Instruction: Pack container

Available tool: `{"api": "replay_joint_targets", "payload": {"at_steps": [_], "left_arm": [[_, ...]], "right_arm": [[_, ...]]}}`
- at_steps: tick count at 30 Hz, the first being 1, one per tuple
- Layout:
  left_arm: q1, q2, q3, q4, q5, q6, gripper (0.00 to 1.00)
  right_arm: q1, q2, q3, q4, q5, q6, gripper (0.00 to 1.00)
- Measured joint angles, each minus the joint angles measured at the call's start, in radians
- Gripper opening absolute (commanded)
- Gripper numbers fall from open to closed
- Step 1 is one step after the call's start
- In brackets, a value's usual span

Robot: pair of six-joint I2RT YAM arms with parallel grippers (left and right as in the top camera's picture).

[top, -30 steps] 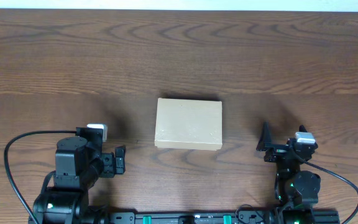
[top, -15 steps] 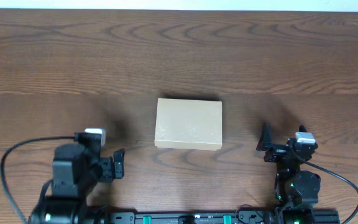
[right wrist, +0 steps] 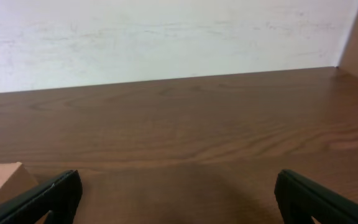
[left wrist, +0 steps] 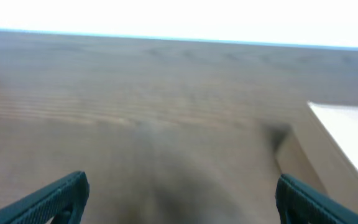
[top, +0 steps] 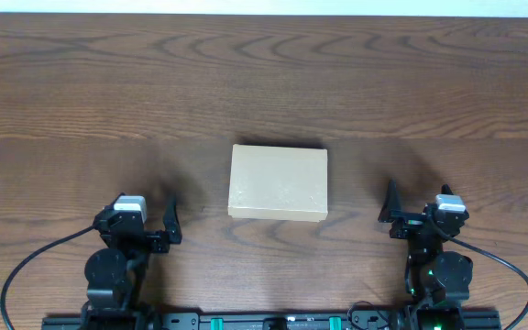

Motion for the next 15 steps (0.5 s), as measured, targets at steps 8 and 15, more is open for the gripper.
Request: {"api": "replay_joint_targets", "payload": {"at_steps": [8,15], "left_arm": [[0.001,-0.035,-0.066,0.176,-0.084,0.037,0.95],[0.001,-0.036,-0.068,0.179,-0.105,0.112,0.95]], "right_arm": [[0.000,0.000,0.000,0.000,0.000,0.000,0.99],[0.000,0.000,0.000,0.000,0.000,0.000,0.99]]}}
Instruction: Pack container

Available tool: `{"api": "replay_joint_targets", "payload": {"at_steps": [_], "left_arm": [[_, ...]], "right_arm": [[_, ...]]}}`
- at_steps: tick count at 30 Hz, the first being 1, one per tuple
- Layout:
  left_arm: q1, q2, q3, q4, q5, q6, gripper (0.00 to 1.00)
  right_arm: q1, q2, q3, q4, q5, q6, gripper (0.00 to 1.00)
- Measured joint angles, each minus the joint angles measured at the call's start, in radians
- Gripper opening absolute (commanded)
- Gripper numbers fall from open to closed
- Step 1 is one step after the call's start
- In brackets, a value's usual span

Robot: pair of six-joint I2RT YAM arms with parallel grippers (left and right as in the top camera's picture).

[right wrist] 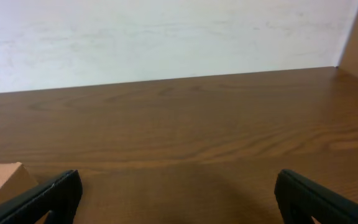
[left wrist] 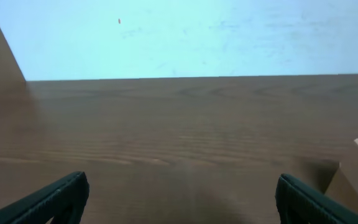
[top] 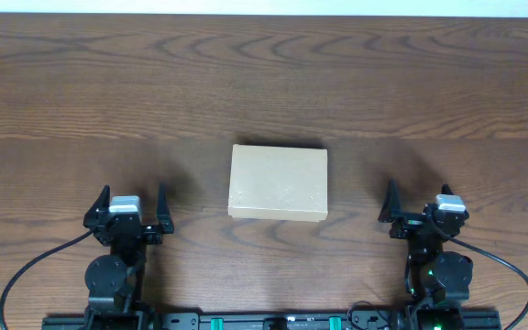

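A closed tan cardboard box (top: 278, 183) lies flat at the table's middle. My left gripper (top: 128, 203) rests near the front edge, left of the box, open and empty, facing the far wall. In its wrist view the left gripper (left wrist: 182, 205) spans bare wood, with the box corner at the far right. My right gripper (top: 420, 216) sits right of the box, also open and empty. From its own camera the right gripper (right wrist: 179, 202) frames bare wood, with the box corner (right wrist: 2, 179) at lower left. No items for packing are in view.
The wooden table (top: 264, 82) stretches back to a pale wall (right wrist: 166, 37). Both arm bases and their cables (top: 26, 270) sit along the front edge.
My left gripper has swung from pointing toward the box to facing straight ahead, and sits slightly further left; the box has slid toward the right edge of its view. The right arm and box are unmoved.
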Motion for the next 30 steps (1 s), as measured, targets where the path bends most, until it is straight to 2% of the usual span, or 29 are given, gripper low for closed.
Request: {"api": "replay_joint_targets", "payload": {"at_steps": [30], "left_arm": [[0.000,0.000,0.000,0.000,0.001,0.030,0.95]], "right_arm": [[0.000,0.000,0.000,0.000,0.000,0.000,0.99]]}}
